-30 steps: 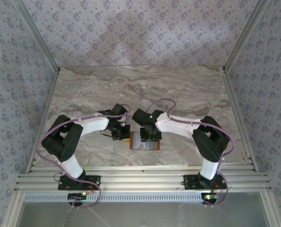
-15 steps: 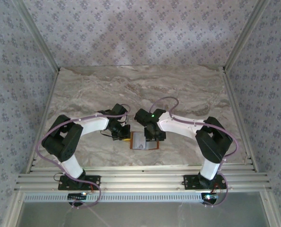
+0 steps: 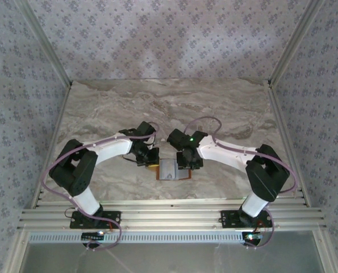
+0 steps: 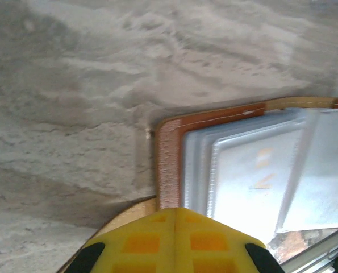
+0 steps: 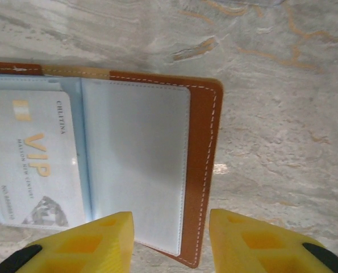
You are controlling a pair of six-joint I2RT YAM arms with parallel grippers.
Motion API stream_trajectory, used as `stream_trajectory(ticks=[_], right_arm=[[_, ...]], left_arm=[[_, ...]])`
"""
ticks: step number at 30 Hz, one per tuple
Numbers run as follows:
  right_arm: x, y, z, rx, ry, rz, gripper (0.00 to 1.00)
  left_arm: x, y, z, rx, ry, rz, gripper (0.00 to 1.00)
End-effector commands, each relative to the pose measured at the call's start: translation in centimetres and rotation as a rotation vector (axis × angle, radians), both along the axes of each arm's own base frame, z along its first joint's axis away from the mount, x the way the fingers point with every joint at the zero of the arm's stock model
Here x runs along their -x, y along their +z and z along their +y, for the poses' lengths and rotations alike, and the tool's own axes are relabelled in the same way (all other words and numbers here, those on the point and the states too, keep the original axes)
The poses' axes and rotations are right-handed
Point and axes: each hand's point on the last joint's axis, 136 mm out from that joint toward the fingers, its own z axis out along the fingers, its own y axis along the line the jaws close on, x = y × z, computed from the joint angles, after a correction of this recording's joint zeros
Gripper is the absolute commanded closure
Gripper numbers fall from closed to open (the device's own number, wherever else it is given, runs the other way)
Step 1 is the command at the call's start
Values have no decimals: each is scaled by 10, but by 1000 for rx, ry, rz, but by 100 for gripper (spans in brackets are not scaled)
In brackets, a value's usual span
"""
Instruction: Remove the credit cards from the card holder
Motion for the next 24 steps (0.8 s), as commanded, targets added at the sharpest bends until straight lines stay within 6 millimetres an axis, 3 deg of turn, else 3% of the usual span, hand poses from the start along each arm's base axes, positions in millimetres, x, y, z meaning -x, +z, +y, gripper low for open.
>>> stream_trajectory(ticks=[1, 6, 13, 24], right_arm=[[2, 6, 20, -166, 10, 23, 61], [-4, 10, 41, -342, 8, 29, 62], [-6, 6, 51, -435, -10, 54, 64], [-8, -7, 64, -476, 10, 87, 65]], left_arm=[[3, 18, -10, 36, -19, -8, 94], [4, 23, -20, 49, -31, -16, 94], [9, 20, -32, 77, -50, 3, 94], [17, -11, -24, 15, -57, 54, 95]])
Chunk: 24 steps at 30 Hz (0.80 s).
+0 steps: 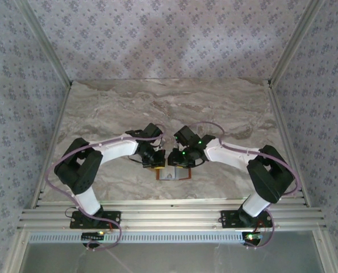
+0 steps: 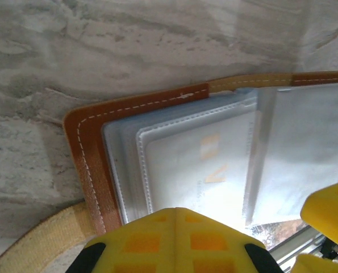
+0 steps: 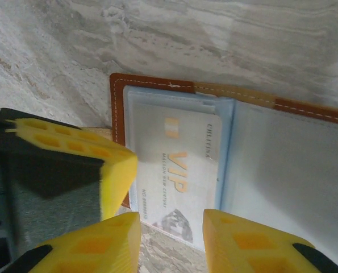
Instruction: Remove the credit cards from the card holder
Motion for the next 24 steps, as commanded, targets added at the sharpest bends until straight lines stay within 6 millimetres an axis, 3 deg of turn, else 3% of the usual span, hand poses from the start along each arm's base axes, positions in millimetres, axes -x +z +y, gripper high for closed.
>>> stream_trajectory(ticks=[1, 17, 24], right_arm=[[1, -7, 5, -25, 0, 31, 65], [5, -34, 5, -2, 8, 66, 66], [7, -43, -10, 105, 2, 54, 67]], left_arm=[[5, -9, 1, -13, -8, 25, 95], [9, -21, 15, -85, -15, 28, 95], [8, -20, 16, -86, -14, 23, 95]])
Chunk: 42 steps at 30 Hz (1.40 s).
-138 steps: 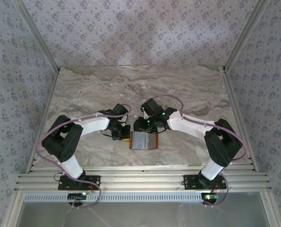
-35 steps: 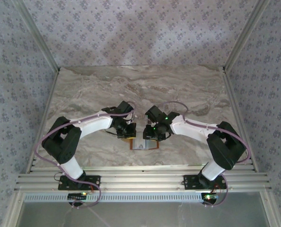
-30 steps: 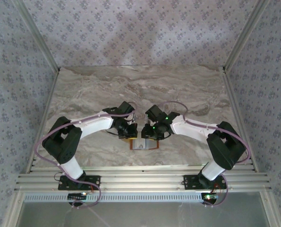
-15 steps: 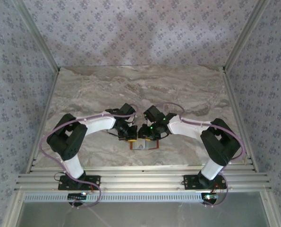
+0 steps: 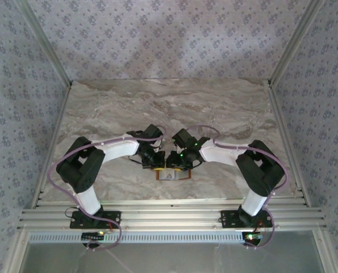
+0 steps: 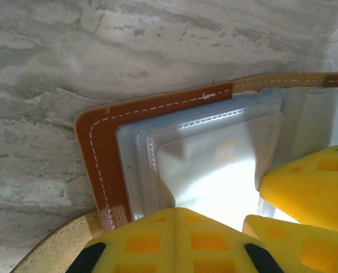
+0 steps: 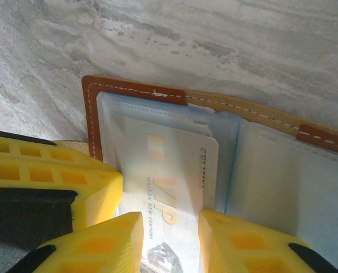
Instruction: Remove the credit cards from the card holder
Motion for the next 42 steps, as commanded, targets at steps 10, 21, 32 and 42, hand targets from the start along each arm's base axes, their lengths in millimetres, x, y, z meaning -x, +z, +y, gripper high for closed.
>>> stream_trajectory(ticks=[10, 21, 32, 42], right_arm=[[5, -5, -24, 159, -3, -19, 67], [4, 15, -18, 95, -5, -51, 67], [5, 0, -28, 74, -27, -1, 68], [7, -12, -16, 0, -17, 29, 70]], left_arm=[[7, -8, 15, -72, -7, 7, 95], [6, -9, 14, -78, -9, 6, 95], [7, -14, 17, -99, -9, 16, 95], [8, -14, 18, -109, -12, 21, 95]])
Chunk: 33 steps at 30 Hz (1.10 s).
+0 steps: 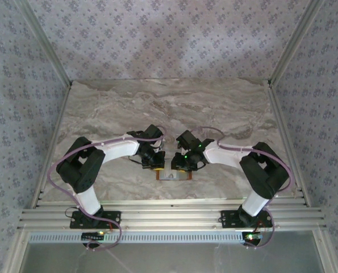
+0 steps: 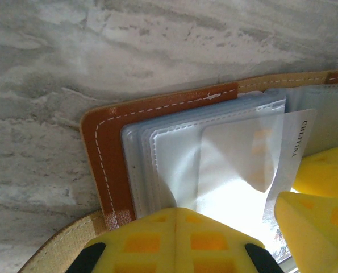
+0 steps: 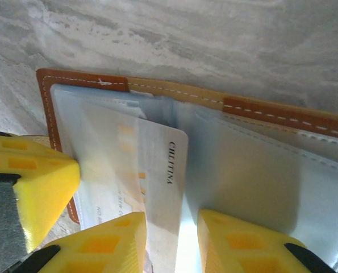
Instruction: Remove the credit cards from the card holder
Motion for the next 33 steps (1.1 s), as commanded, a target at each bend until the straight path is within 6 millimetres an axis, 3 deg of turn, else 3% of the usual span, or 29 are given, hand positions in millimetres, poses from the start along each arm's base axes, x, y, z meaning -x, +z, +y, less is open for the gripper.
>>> stream_trajectory(ticks=[1, 13, 21, 33], right_arm=[[3, -7, 4, -28, 5, 27, 70], [-1, 14, 11, -106, -10, -13, 78], [-2, 11, 15, -138, -20, -10, 84], [-5, 24, 7, -156, -39, -49, 98]], left_arm=[[9, -14, 16, -94, -12, 30, 95], [9, -14, 18, -106, -15, 34, 95], [8, -11, 19, -114, -21, 25, 95], [9, -11, 19, -117, -22, 27, 95]])
